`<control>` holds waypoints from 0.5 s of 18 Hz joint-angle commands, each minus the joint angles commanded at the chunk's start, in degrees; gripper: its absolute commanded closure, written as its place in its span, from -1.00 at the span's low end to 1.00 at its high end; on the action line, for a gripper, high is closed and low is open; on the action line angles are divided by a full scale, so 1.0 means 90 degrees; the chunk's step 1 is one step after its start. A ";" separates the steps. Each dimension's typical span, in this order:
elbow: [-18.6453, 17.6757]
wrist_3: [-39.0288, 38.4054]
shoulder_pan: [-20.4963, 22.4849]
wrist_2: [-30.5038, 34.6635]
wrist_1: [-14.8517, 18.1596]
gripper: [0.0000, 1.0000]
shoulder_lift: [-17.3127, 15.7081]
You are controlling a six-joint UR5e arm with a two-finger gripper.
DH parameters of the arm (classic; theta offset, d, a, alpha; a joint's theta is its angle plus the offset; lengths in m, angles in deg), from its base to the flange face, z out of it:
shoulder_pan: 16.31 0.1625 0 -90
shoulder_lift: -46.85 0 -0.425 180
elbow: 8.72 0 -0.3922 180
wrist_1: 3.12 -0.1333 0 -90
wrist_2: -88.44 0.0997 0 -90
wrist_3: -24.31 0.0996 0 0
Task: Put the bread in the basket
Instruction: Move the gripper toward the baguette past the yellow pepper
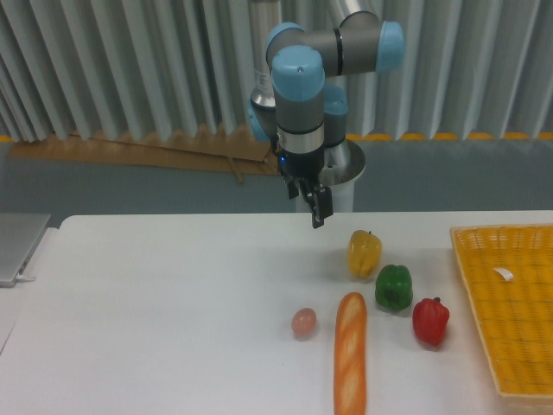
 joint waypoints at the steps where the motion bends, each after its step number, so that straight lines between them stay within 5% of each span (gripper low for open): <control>1: -0.0010 0.0010 0.0048 0.0000 -0.0107 -1.00 0.0029; 9: -0.0059 0.0204 0.0400 0.0107 -0.0567 -1.00 0.0293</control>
